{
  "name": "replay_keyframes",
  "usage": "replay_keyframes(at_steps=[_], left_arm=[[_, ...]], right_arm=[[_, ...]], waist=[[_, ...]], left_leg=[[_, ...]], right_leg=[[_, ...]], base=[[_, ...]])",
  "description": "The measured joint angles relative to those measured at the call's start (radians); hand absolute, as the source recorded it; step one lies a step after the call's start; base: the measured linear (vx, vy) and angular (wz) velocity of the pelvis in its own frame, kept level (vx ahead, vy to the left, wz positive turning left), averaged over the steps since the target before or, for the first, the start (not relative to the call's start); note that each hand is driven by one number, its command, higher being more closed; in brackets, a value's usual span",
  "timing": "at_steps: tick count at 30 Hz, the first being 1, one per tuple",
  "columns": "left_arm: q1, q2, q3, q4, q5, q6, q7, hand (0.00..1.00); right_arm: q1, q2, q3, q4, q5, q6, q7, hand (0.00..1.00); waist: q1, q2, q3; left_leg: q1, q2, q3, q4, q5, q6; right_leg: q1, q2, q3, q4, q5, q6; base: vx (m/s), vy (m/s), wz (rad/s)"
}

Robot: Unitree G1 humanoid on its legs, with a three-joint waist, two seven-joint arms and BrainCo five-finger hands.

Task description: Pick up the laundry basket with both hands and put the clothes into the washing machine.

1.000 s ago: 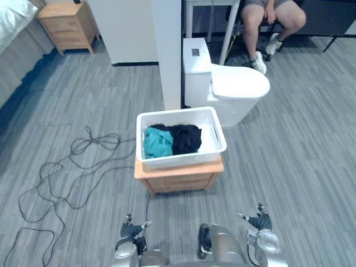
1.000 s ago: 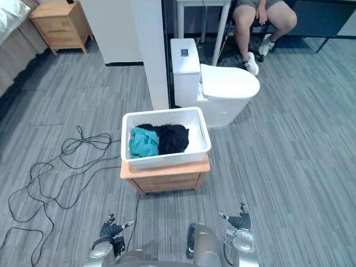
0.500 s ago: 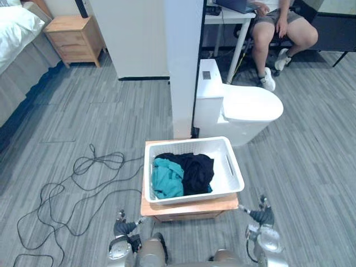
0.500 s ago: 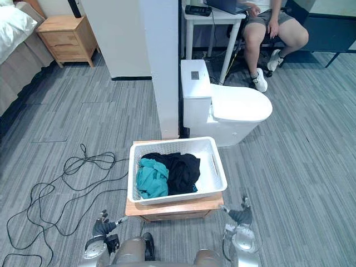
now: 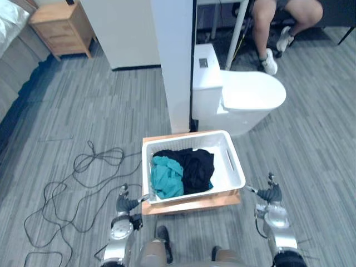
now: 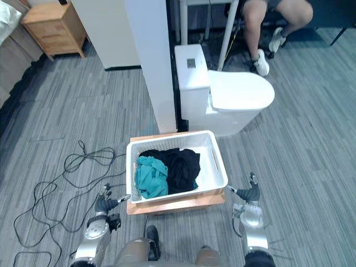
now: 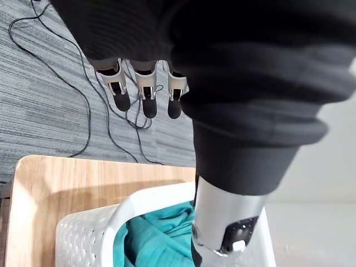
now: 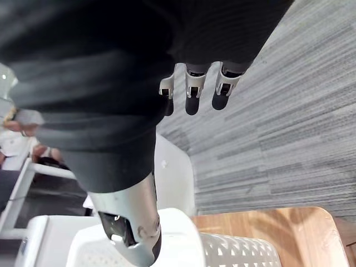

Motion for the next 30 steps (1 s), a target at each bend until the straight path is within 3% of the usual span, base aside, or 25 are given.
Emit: replay_keyframes(at_steps=[5,8,9,14,20,26,30], left_arm=[[-0.260,0.060,-0.001,0.150,0.003,0.011,0.048,0.00],[-0.327,0.072,-0.007,0.172,0.023,0.006,0.057,0.00],[-0.359,0.072,-0.008,0.196,0.040,0.006,0.068,1.00],[-0.457,0.069,-0.038,0.241,0.048,0.005,0.073,1.00],[-0.460,0.069,-0.043,0.232,0.061,-0.005,0.082,1.00],[-0.383,0.083,-0.049,0.079,0.059,0.009,0.088,1.00],[-0.154,0.059,-0.049,-0.121,0.036,0.012,0.087,1.00]], right_arm=[[-0.303,-0.054,0.024,0.186,0.010,0.004,0.000,0.00],[-0.406,-0.076,0.050,0.267,0.020,0.013,0.001,0.00],[-0.455,-0.076,0.069,0.308,0.020,0.017,0.001,1.00],[-0.540,-0.080,0.095,0.348,0.018,0.016,0.004,1.00],[-0.548,-0.092,0.134,0.336,0.030,0.004,0.005,1.00],[-0.363,-0.080,0.114,0.042,0.057,0.011,-0.028,1.00],[-0.141,0.005,0.063,-0.195,0.057,0.011,-0.040,1.00]], waist=[[-0.003,0.004,0.117],[0.004,0.006,0.140],[0.004,0.006,0.140],[0.004,0.010,0.146],[0.003,0.011,0.148],[-0.002,0.009,0.198],[-0.011,0.007,0.198]], left_leg=[[-0.065,-0.003,-0.016,-0.085,0.098,0.004],[-0.073,-0.008,-0.011,-0.133,0.133,0.005],[-0.082,-0.010,-0.011,-0.153,0.146,-0.001],[-0.122,-0.018,-0.023,-0.197,0.185,0.004],[-0.129,-0.018,-0.024,-0.197,0.188,0.005],[-0.095,-0.019,-0.021,-0.197,0.187,0.005],[-0.002,-0.019,-0.024,-0.205,0.161,-0.012]], right_leg=[[-0.136,0.007,0.016,0.058,0.016,-0.003],[-0.182,0.009,0.032,0.078,0.021,0.001],[-0.211,0.009,0.037,0.086,0.024,0.005],[-0.268,0.008,0.039,0.100,0.033,0.013],[-0.282,0.009,0.042,0.108,0.033,0.013],[-0.243,0.009,0.045,0.093,0.033,0.013],[-0.164,0.010,0.073,0.061,0.034,0.013]], base=[[-0.20,0.035,-0.04],[-0.16,0.029,-0.09],[-0.12,0.021,-0.06],[-0.04,0.017,0.00],[0.02,-0.010,-0.01],[0.06,-0.015,-0.03],[0.11,-0.038,-0.26]])
